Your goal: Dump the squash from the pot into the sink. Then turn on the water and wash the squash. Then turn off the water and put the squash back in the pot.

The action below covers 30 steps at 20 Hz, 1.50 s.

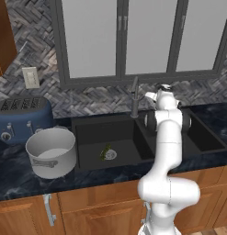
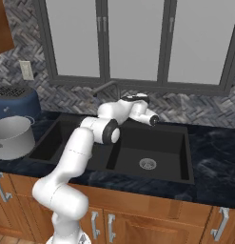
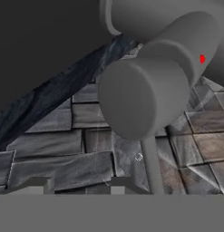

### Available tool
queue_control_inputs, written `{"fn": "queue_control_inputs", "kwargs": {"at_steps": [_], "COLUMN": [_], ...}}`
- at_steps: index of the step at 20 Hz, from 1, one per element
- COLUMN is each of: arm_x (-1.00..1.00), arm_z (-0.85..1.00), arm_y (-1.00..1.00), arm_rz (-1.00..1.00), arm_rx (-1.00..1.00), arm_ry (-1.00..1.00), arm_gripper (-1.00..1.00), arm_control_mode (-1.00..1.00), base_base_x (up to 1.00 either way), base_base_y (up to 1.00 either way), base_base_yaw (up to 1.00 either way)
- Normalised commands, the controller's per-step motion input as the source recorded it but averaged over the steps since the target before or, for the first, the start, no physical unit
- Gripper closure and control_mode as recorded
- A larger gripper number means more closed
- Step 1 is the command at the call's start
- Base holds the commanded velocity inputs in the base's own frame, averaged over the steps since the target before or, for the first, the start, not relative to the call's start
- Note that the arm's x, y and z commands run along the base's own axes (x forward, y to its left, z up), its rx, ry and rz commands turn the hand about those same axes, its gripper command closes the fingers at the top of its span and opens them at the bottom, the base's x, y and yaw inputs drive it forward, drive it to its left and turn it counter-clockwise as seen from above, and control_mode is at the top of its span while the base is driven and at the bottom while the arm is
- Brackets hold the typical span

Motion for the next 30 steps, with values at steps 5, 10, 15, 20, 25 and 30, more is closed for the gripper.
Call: {"fn": "queue_control_inputs", "kwargs": {"at_steps": [5, 10, 15, 20, 25, 30], "arm_x": [0.25, 0.26, 0.04, -0.75, -1.0, -1.0], "arm_z": [0.36, 0.36, 0.61, 0.99, 1.0, 0.89], "arm_y": [0.69, 0.67, -0.11, -0.1, 0.0, 0.06], "arm_rz": [0.12, 0.09, -0.04, -0.15, -0.14, -0.12], "arm_rx": [0.04, 0.01, -0.02, -0.01, -0.01, -0.07], "arm_ry": [0.0, 0.0, -0.01, -0.1, -0.14, -0.1], "arm_gripper": [-1.0, -1.0, -1.0, -1.0, -1.0, -1.0], "arm_control_mode": [-1.0, -1.0, -1.0, -1.0, -1.0, -1.0], "base_base_x": [0.0, 0.0, 0.0, 0.0, 0.0, 0.0], "base_base_y": [0.0, 0.0, 0.0, 0.0, 0.0, 0.0], "base_base_yaw": [0.0, 0.0, 0.0, 0.0, 0.0, 0.0]}}
